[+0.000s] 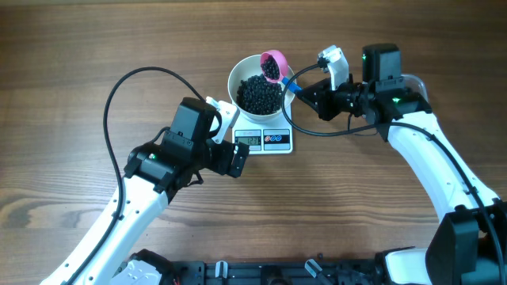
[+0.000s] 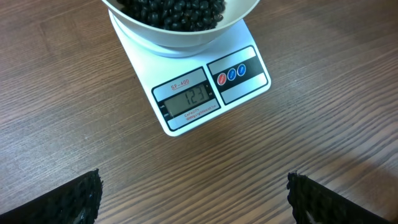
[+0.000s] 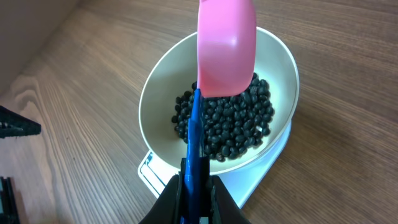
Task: Scoop item into bowl and weigh 150g on scale
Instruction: 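Tilt the scoop with the right gripper to pour beans into the bowl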
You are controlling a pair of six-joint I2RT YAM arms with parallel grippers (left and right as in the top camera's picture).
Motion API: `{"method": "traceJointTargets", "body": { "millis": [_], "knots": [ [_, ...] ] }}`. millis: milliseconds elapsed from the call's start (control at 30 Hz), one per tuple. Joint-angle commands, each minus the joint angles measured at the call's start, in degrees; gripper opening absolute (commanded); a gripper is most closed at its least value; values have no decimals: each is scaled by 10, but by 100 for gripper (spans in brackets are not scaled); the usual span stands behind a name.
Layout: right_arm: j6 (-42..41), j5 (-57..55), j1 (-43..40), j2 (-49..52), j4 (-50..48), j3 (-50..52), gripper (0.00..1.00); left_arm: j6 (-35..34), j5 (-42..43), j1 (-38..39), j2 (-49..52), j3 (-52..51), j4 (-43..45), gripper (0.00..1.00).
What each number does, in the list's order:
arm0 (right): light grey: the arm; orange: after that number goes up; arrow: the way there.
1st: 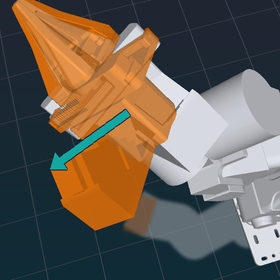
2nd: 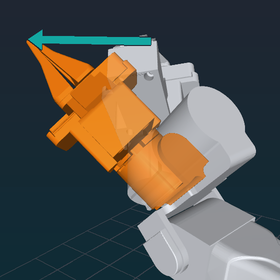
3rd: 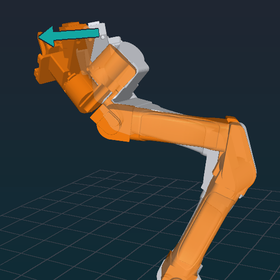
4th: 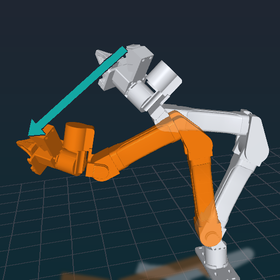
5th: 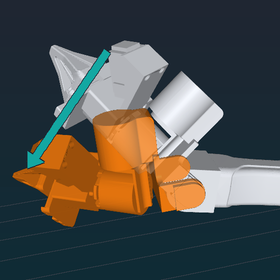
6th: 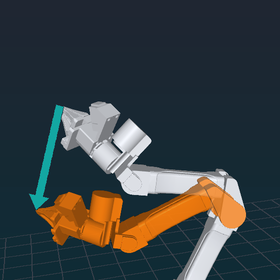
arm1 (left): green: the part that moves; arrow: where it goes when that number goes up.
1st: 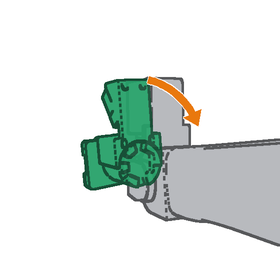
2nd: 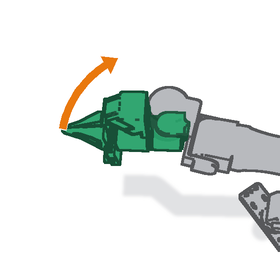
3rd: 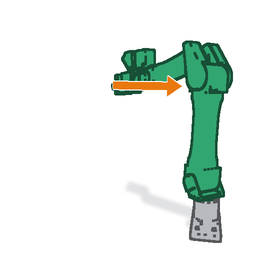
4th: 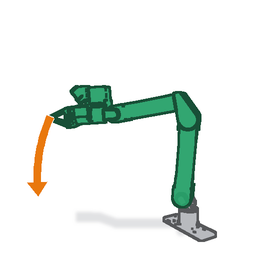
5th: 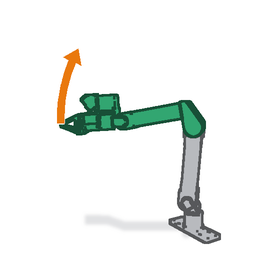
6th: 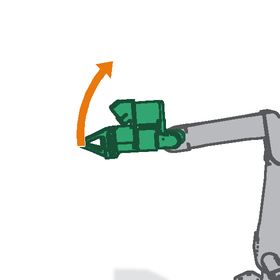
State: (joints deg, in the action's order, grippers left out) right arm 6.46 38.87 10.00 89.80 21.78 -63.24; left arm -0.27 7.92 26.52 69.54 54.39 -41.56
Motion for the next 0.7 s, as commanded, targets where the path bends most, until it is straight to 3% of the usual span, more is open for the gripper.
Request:
{"method": "traceJointTargets", "body": {
  "millis": [0,667],
  "knots": [
    [43,-3,6,7,-1,3,4,-2,-5,3,2,11,2,100],
    [101,-76,48,7,1,3,4,-2,-5,3,2,11,2,100]
  ]
}}
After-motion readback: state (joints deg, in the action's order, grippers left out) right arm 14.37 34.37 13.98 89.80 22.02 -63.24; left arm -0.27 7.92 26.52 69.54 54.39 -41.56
